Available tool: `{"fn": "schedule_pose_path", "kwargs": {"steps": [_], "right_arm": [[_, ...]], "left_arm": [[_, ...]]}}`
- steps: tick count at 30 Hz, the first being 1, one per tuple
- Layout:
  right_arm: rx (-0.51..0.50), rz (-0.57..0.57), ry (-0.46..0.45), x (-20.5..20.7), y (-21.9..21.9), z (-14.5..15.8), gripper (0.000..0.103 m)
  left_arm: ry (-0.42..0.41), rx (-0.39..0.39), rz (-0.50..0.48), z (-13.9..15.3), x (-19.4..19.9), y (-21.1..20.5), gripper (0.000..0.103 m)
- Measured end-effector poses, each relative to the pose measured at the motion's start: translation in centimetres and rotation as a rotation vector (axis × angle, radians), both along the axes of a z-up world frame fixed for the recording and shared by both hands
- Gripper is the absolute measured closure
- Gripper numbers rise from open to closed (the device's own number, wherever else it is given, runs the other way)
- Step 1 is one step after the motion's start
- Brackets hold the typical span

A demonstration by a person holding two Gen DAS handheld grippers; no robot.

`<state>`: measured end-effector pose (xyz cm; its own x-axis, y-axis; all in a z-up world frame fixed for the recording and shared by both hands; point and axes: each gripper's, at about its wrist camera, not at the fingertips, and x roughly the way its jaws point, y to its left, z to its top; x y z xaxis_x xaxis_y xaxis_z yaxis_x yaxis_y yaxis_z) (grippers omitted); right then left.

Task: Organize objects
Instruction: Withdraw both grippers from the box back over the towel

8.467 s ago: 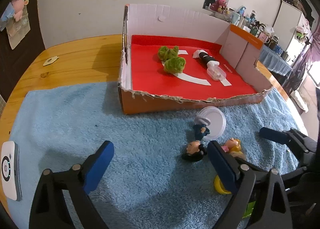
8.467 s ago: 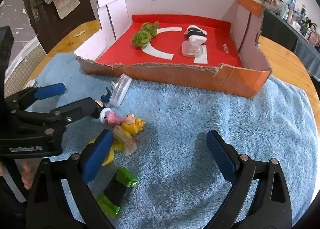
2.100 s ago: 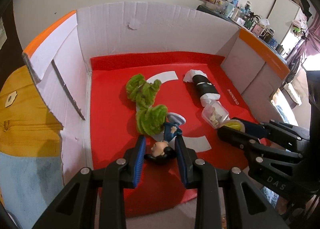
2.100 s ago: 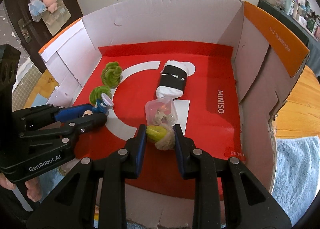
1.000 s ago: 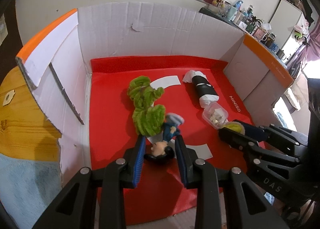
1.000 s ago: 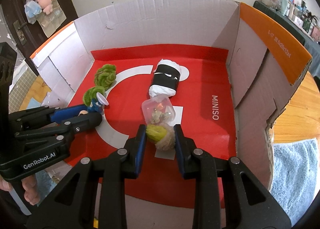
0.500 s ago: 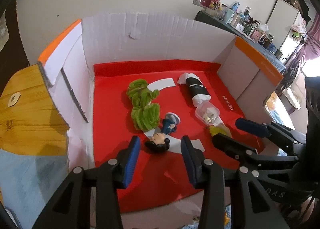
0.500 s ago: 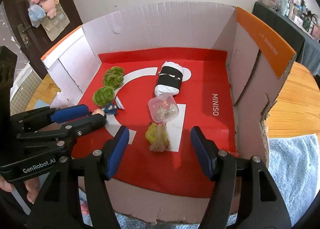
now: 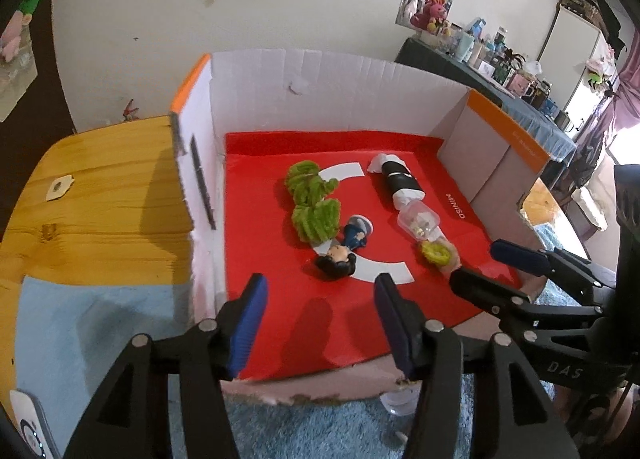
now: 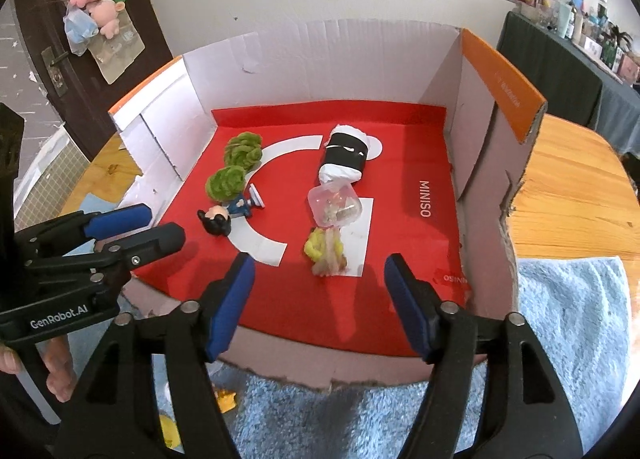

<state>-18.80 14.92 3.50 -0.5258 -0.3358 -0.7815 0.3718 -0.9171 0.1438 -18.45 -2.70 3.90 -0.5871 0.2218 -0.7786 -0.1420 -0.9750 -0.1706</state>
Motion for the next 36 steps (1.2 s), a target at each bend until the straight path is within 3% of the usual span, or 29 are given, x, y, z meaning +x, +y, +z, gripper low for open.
{"fn": "schedule_pose_path", "kwargs": {"steps": [4,8,14,17,22,36], "right_arm": [[0.003,-0.002,0.013,0.9,0.1,0.4,0.032],[0.003,-0.005,0.020,1.5,0.3,0.7,0.021],[-0.003,-0.007,0.040,2.8,0.5,1.3,0.021],[-0.003,-0.011,0.047,3.2,0.7,1.6,0.013],[-0.003,-0.010,0.054,4.0,0.8,1.8,0.010],[0.002,-0.009,0.059,6.8,1.3,1.8,0.006]], "left_arm": [[0.008,0.002,0.010,0.3,0.8,-0.4,0.041],[0.018,0.000,0.022,0.7,1.5,-0.8,0.038],[0.042,0.002,0.038,1.2,2.5,-1.2,0.029],[0.048,0.005,0.044,1.4,3.0,-1.4,0.025],[0.052,0.004,0.058,1.5,3.7,-1.6,0.010],[0.033,-0.011,0.062,0.8,5.5,-1.4,0.006]]}}
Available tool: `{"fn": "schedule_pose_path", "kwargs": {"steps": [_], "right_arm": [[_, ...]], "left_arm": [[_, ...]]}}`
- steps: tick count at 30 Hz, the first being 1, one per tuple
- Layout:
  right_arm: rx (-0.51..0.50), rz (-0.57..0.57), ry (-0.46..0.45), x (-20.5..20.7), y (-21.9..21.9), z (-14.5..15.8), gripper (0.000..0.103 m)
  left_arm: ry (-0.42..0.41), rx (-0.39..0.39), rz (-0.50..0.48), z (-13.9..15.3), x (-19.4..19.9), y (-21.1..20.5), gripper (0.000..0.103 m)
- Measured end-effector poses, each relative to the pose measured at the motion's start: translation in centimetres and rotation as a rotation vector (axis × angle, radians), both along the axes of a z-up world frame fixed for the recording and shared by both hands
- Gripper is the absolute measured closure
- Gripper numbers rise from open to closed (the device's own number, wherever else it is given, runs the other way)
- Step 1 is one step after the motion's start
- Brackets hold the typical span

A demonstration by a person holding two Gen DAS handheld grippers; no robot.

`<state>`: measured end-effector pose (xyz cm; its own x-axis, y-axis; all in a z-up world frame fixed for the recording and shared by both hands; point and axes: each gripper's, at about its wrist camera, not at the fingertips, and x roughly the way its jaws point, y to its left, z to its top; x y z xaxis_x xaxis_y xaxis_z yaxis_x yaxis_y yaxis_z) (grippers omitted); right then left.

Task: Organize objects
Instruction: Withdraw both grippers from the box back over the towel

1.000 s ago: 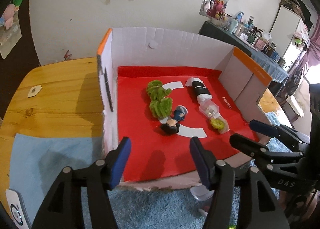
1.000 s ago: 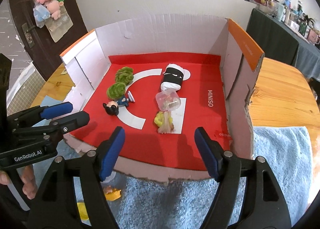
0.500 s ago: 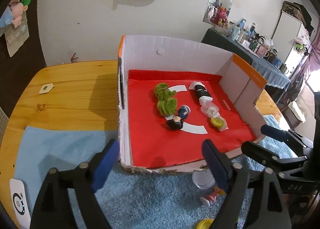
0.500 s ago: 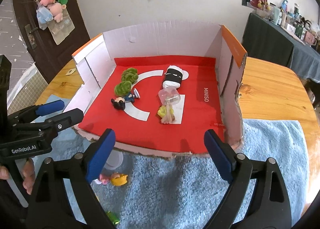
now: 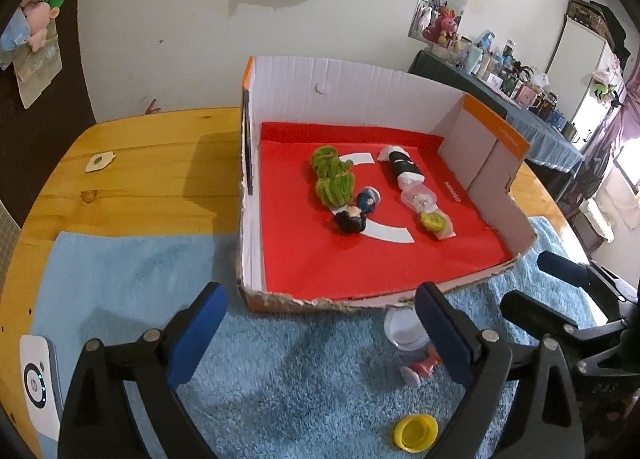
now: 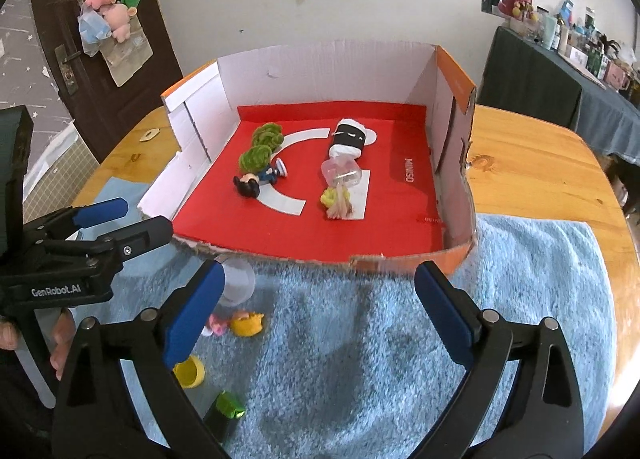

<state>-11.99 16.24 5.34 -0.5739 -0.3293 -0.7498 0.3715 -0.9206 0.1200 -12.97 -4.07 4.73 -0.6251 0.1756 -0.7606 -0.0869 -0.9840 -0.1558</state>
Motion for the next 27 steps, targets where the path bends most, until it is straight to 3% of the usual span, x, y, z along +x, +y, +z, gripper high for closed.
{"fn": "schedule_pose_path", "kwargs": {"steps": [27], "right_arm": [[0.012,0.005,0.006,5.5,1.0,-0.8,0.005]], "left_arm": [[-0.040,-0.011,-0.019,-2.3,4.7,1.4,0.003]]}}
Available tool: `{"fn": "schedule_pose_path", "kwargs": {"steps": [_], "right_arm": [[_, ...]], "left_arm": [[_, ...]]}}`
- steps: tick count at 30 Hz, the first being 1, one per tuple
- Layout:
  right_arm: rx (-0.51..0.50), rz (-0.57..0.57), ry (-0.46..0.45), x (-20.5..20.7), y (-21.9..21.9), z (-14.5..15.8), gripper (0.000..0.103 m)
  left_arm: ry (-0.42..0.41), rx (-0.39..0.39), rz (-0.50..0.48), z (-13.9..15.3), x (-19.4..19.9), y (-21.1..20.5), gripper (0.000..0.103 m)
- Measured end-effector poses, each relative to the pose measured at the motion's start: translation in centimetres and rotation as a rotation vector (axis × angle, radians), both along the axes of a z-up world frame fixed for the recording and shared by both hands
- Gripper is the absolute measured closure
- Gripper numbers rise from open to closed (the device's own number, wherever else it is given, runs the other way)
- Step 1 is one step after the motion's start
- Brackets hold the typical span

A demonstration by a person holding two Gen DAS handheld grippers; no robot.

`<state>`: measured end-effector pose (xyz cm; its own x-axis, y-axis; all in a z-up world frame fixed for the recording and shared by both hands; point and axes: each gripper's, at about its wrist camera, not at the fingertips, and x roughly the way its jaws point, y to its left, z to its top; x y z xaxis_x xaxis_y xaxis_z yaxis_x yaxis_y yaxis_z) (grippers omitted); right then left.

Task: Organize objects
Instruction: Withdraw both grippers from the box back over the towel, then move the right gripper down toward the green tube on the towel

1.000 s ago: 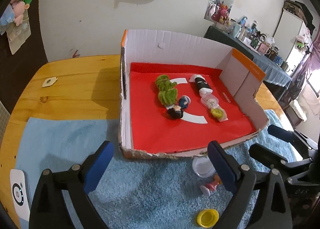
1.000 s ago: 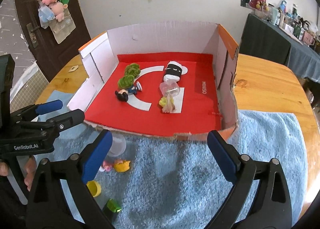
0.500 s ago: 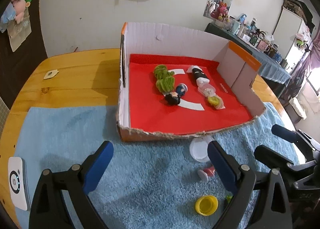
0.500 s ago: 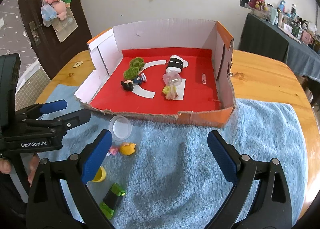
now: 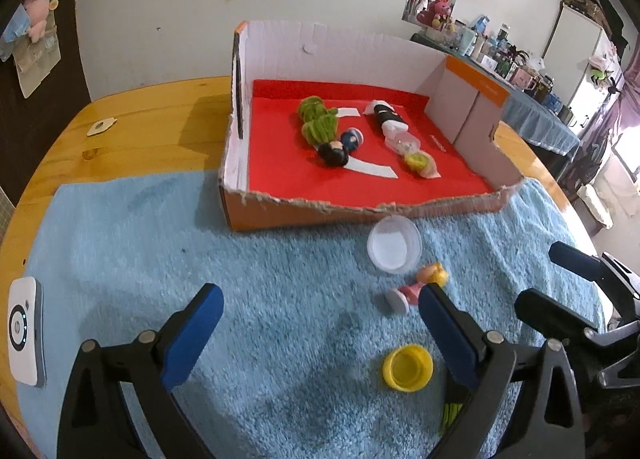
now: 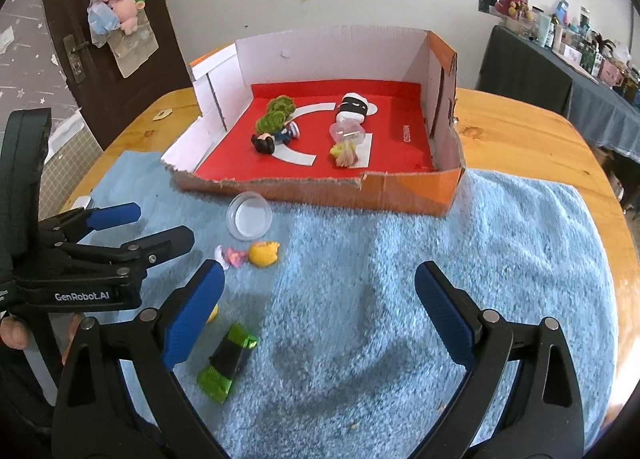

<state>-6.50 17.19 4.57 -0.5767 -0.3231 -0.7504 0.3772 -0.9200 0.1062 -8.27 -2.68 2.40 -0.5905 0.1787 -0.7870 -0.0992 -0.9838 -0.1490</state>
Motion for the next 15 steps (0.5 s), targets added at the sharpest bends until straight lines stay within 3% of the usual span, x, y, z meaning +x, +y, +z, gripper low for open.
{"fn": "schedule_pose_path", "kwargs": {"steps": [15], "right_arm": [[-0.001,-0.012,0.005,2.5,0.6,-0.7,0.005]], "left_arm": [[-0.014,-0.009,-0.039,-1.2,2.0,1.1,0.003]]}}
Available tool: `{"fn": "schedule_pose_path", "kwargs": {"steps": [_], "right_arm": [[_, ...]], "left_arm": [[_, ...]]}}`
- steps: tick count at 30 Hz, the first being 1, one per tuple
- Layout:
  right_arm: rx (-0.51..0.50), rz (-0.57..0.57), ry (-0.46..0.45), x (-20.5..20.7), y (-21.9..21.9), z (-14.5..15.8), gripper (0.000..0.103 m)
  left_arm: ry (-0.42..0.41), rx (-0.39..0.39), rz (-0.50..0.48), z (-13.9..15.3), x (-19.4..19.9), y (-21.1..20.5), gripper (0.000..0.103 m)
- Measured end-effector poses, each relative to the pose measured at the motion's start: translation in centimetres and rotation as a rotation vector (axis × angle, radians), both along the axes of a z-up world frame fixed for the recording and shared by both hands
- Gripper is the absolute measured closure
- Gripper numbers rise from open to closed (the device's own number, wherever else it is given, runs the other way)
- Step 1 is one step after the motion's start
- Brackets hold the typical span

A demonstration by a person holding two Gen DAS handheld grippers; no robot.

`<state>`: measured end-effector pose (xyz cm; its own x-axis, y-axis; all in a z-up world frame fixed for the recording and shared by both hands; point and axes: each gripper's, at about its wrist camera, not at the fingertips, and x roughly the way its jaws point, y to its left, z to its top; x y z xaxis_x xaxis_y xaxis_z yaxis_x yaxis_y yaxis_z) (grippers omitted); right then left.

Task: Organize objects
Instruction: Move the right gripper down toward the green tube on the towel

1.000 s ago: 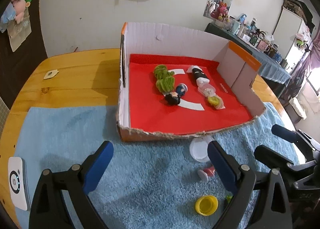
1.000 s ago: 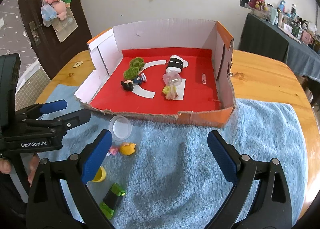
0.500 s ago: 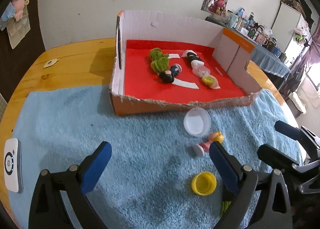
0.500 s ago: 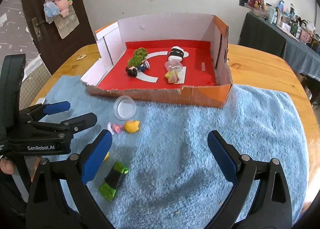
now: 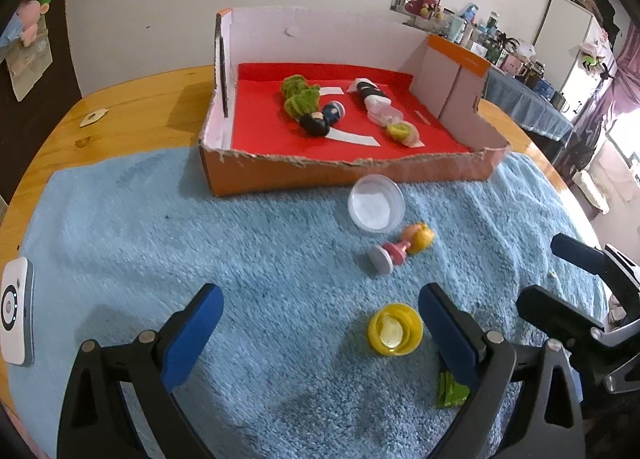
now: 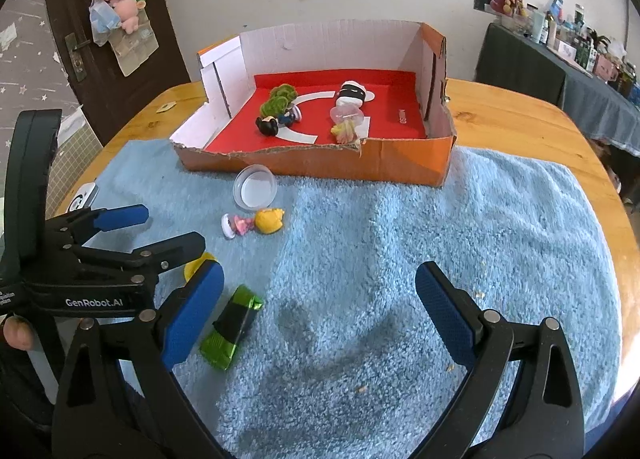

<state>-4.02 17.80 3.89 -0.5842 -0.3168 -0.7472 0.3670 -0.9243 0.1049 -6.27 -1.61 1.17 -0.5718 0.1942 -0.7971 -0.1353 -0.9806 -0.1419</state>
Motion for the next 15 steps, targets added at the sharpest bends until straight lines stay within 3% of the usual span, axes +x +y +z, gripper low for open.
{"fn": "schedule_pose_path", "kwargs": {"steps": [15], "right_arm": [[-0.006,-0.032,-0.004,0.6,0.7,-0.4,0.005]], "left_arm": [[0.017,-0.005,-0.046,-0.6,1.9,1.1,0.003]]}}
